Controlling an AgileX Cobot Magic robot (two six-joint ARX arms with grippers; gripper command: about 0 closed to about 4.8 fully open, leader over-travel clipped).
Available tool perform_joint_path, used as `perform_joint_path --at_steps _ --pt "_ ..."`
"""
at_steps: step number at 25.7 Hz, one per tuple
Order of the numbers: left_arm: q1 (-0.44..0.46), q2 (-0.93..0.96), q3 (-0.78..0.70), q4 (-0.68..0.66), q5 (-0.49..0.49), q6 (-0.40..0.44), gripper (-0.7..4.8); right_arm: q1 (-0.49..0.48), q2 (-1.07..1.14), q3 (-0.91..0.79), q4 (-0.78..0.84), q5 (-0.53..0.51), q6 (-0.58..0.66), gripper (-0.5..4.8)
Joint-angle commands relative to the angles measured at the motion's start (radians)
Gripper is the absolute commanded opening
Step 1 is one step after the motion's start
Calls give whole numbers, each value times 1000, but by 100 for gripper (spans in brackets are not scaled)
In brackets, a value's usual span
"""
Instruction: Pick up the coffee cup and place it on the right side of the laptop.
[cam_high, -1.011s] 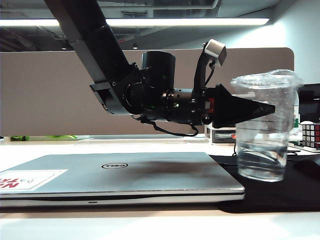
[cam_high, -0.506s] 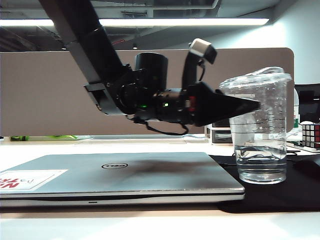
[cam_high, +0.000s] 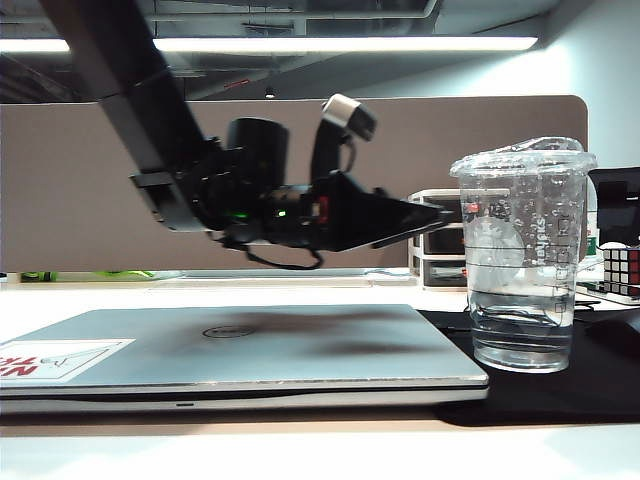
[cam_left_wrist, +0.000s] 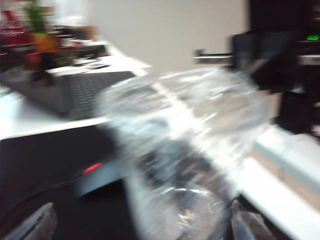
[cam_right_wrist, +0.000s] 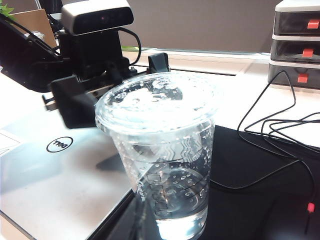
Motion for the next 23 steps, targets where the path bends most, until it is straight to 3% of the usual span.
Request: perform_joint_path --at_steps 1,8,17,19,21,23 --pt "52 -5 2 6 -31 -8 479 0 -2 -5 10 -2 -4 -1" --pt "200 -6 2 10 -35 -187 479 0 -2 -5 10 -2 -8 -1" --pt "234 -6 2 93 -32 -229 479 0 -2 -5 10 -2 -8 -1" --pt "235 -8 2 115 -43 -272 479 0 -2 -5 10 -2 -8 -1" --pt "264 -25 2 120 -100 -406 479 0 -2 -5 10 -2 -8 -1" --pt "284 -42 1 113 -97 -426 479 0 -2 -5 11 -2 -8 -1"
